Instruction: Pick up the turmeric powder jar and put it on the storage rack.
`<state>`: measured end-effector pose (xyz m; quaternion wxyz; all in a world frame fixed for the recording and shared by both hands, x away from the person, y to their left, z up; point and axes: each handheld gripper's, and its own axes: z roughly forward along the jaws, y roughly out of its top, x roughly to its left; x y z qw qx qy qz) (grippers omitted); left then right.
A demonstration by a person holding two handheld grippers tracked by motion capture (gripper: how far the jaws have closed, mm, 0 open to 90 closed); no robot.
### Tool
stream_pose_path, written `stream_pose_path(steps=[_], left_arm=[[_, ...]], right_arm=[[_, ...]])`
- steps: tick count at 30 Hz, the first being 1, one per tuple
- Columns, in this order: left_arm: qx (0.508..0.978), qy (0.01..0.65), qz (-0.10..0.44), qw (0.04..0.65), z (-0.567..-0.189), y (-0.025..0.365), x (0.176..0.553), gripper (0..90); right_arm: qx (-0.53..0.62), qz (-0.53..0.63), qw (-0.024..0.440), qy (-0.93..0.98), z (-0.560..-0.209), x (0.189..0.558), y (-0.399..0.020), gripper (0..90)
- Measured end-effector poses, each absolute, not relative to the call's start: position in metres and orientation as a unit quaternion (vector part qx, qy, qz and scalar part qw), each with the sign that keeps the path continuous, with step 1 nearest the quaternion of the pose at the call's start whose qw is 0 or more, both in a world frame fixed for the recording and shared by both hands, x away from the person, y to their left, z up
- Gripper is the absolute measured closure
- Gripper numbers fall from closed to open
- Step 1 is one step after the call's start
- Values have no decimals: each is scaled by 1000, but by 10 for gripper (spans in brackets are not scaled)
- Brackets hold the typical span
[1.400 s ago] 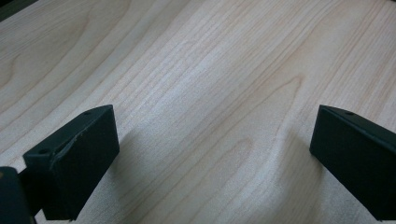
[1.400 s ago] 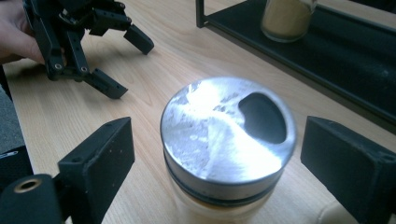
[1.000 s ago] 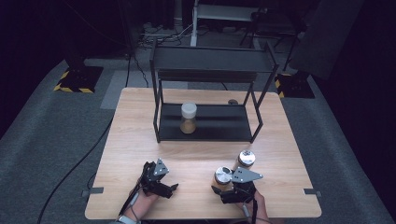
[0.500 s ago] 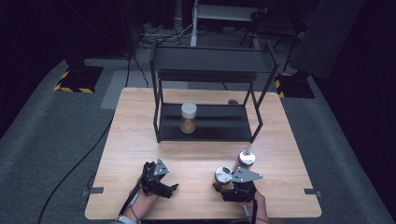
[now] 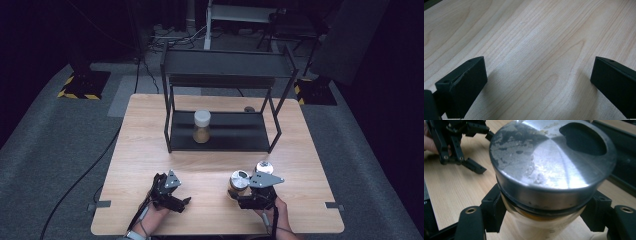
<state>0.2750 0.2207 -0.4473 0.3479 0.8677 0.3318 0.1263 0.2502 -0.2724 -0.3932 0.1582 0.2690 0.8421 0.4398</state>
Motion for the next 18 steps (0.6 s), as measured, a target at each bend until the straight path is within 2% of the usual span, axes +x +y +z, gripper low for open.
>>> stream_pose_path(steps=[18], left_arm=[[868,332,126,348,-447,221,275,2]], right_arm=[[298,443,169,828,-337,280,-276,311]])
